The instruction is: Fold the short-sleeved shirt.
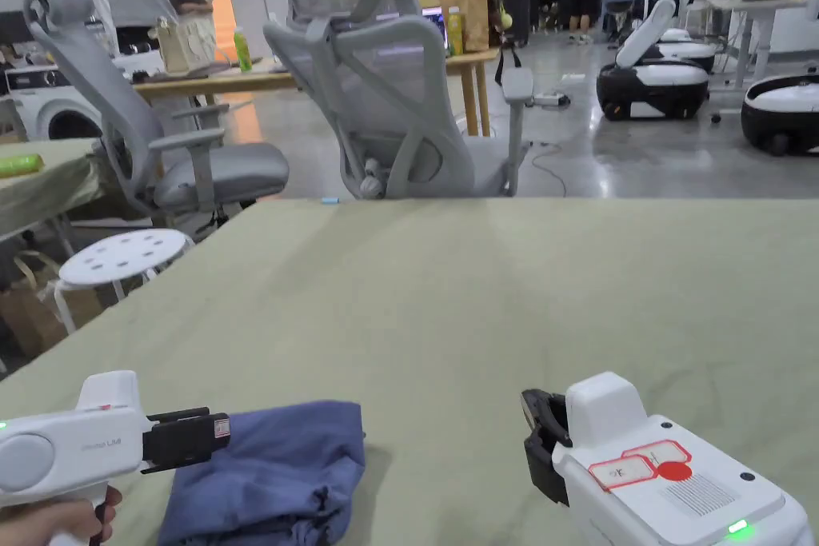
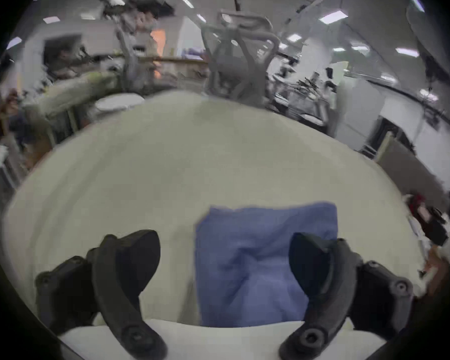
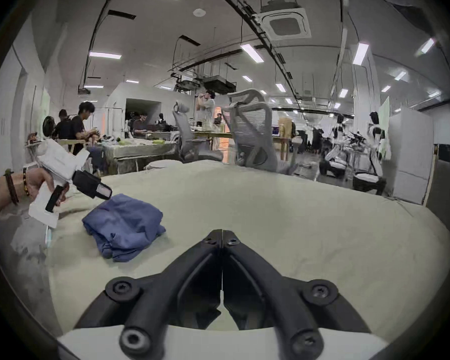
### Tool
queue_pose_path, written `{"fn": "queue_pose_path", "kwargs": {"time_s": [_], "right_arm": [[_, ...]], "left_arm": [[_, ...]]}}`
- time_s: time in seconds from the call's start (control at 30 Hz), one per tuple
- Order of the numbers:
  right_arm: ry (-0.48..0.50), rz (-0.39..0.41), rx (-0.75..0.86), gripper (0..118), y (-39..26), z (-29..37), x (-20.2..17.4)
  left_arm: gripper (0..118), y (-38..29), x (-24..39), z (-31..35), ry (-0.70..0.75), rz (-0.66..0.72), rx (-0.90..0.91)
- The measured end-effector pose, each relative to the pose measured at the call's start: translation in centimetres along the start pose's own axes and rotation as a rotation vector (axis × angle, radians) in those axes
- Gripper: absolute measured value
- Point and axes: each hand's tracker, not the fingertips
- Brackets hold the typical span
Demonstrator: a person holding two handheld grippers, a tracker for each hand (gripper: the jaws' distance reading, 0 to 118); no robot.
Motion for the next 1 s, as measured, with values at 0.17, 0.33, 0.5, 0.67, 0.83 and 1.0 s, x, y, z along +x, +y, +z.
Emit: {"fn": "queue_pose_path", "kwargs": {"time_s": [0.17,0.33,0.5,0.67,0.83,1.0], "right_arm": [[-0.071,-0.014,0.003,2,3.5,3.8,3.9],[-0.18,0.048,0.072,4,8.5,9.0,9.7],[-0.34,-0.003,0.141,3,11.4,17.2,16.6],[-0.514,-0.08,0.151,3,8.7,24.8,22.0],[-0.588,-0.076,0.178,3,2.8,29.9,23.6],[-0.594,-0.077,0.164,3,-2.5,32.7,23.3]], "left_arm": [[0,2.7,8.0,4.4,0.132,-0.147,0.286],[0,5.4,20.6,9.4,-0.069,-0.105,0.432],[0,4.3,33.4,13.7,-0.112,-0.158,0.551],[0,-0.1,43.0,15.6,-0.245,-0.166,0.598],[0,-6.8,49.6,14.9,-0.215,-0.202,0.6],[0,-13.0,51.2,15.8,-0.236,-0.261,0.578]]}}
